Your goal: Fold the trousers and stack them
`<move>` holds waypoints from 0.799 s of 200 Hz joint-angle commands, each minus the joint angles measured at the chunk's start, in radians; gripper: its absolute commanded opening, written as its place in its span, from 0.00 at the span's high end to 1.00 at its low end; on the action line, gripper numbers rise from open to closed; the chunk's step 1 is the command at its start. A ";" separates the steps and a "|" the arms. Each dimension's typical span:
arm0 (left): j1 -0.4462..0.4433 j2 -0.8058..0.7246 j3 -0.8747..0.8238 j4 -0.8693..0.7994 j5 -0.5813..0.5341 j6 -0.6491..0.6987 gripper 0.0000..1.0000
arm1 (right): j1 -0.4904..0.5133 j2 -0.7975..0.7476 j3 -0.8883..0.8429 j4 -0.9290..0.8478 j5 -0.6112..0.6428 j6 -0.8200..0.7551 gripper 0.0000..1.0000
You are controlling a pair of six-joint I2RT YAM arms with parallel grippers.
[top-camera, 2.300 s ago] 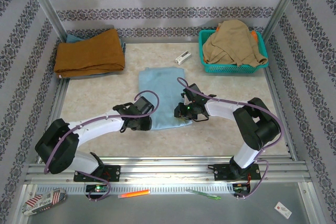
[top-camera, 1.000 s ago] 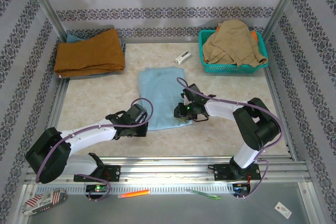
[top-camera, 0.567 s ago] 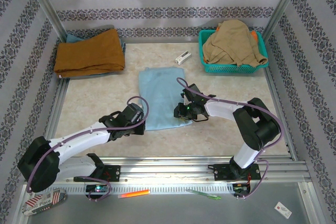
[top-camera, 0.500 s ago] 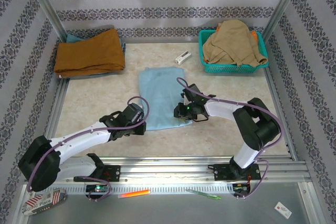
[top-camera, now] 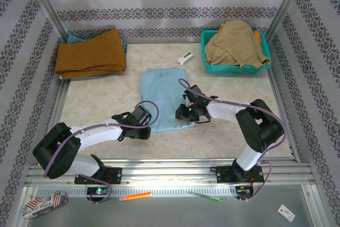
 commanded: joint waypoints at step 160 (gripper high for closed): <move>0.033 -0.214 -0.081 -0.136 -0.202 -0.079 1.00 | -0.014 0.105 -0.046 -0.104 0.144 -0.013 0.72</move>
